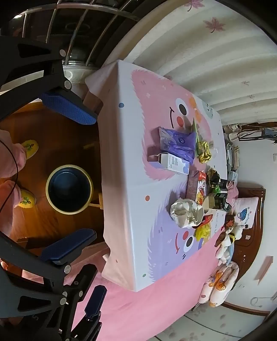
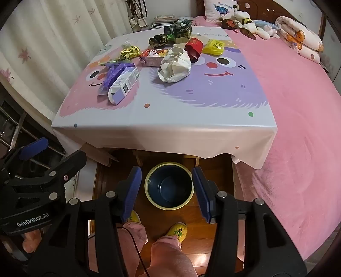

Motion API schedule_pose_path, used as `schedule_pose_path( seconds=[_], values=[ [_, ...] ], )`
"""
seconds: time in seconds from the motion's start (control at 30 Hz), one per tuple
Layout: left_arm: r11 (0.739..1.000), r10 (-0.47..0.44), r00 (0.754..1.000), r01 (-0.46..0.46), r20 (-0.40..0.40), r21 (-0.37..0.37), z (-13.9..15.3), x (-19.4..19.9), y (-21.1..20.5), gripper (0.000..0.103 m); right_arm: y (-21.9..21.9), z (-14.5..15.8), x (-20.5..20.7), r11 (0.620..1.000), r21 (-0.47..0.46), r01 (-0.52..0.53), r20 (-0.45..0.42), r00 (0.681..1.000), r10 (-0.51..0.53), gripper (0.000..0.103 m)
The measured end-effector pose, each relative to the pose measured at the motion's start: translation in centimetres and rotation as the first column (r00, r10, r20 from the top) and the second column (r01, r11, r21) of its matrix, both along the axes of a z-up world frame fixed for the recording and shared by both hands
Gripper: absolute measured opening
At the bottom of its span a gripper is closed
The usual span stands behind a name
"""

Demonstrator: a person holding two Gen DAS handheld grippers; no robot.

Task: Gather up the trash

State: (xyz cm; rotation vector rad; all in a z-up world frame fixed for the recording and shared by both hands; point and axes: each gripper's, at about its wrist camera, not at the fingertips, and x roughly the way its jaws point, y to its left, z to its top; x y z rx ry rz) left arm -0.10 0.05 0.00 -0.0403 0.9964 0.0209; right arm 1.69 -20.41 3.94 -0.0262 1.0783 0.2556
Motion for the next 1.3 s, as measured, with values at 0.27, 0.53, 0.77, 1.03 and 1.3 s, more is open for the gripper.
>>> schedule_pose_path(
  seconds=[0.27, 0.53, 0.77, 1.03, 1.3],
  values=[
    [1.0, 0.003, 1.0, -0.003, -0.005, 0.009, -0.1, 0.0, 0.3, 0.1, -0.2, 0.0, 0.3, 1.0, 0.001, -0.003, -0.009, 1.0, 0.003, 0.047],
    [1.0, 0.007, 1.0, -0.007, -0.021, 0.01, -0.4, 0.2, 0.2, 0.1, 0.0, -0.3, 0.3, 1.0, 0.001, -0.002, -0.014, 1.0, 0.002, 0.047],
    [1.0, 0.006, 1.0, -0.006, -0.022, 0.013, -0.5, 0.2, 0.4, 0.1, 0.1, -0.3, 0.3, 1.0, -0.001, -0.001, -0.017, 1.0, 0.001, 0.047],
    [1.0, 0.007, 1.0, -0.007, -0.024, 0.012, -0.5, 0.2, 0.4, 0.1, 0.0, -0.5, 0.3, 1.0, 0.003, -0.004, -0.019, 1.0, 0.004, 0.047],
    [1.0, 0.009, 1.0, -0.009, -0.021, 0.014, -0.7, 0.2, 0.5, 0.099, 0.7, -1.0, 0.4, 1.0, 0.0, -0.006, -0.024, 1.0, 0.006, 0.047]
  ],
)
